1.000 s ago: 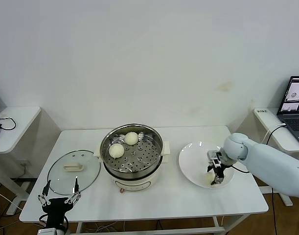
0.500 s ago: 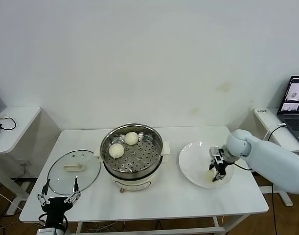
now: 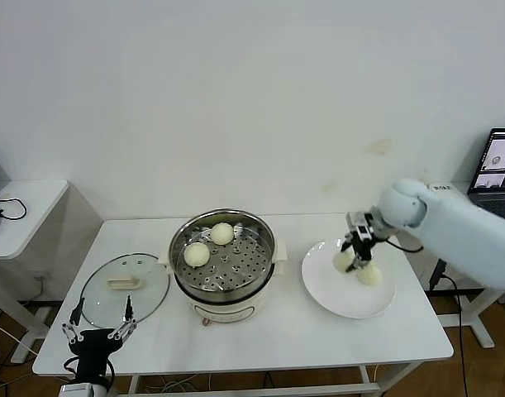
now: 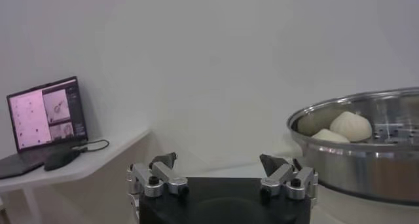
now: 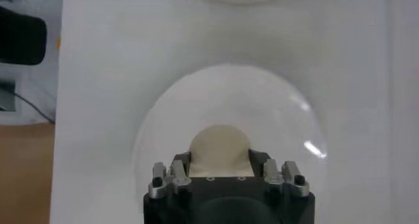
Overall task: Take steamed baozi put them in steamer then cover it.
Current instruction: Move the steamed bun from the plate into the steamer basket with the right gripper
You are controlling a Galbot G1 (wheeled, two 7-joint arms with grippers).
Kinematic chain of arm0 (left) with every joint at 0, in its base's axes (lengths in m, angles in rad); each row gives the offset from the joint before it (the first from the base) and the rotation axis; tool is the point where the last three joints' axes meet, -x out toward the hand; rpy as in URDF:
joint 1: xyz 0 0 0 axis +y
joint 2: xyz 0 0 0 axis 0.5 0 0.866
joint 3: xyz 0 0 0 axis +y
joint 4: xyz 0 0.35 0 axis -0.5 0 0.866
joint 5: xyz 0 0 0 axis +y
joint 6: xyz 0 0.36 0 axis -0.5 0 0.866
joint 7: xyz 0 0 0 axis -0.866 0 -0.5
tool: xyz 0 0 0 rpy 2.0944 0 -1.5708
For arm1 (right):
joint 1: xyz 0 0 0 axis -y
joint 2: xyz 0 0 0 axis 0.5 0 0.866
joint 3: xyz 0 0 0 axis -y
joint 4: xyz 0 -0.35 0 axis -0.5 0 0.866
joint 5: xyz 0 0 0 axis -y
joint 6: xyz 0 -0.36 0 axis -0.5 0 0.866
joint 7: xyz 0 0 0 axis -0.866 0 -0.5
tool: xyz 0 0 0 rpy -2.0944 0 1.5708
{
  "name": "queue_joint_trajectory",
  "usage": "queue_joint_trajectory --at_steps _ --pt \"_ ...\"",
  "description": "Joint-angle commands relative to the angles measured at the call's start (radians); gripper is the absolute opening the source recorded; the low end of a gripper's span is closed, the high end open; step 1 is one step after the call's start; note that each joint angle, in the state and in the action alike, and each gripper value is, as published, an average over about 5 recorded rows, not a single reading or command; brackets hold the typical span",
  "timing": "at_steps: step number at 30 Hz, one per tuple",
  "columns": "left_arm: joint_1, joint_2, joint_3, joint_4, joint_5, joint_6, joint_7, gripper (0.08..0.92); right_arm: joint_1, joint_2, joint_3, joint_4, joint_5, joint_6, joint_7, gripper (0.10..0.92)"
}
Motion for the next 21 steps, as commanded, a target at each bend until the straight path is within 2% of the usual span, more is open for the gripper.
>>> queue_joint_trajectory --at_steps 1,11,21 --pt "0.001 0.0 -0.002 -0.004 -0.002 0.0 0.0 0.823 0.258 0.103 -0.1 -0.001 0.112 -0.007 0.004 0.577" --pt "-0.017 -0.003 -0.01 -0.016 -0.011 0.018 0.0 0.823 0.335 0.339 -0.13 -0.093 0.209 0.003 0.037 0.577" --pt "-0.007 0.001 -0.045 -0.024 -0.026 0.02 0.0 0.823 0.265 0.524 -0.167 -0.097 0.208 0.053 0.048 0.577"
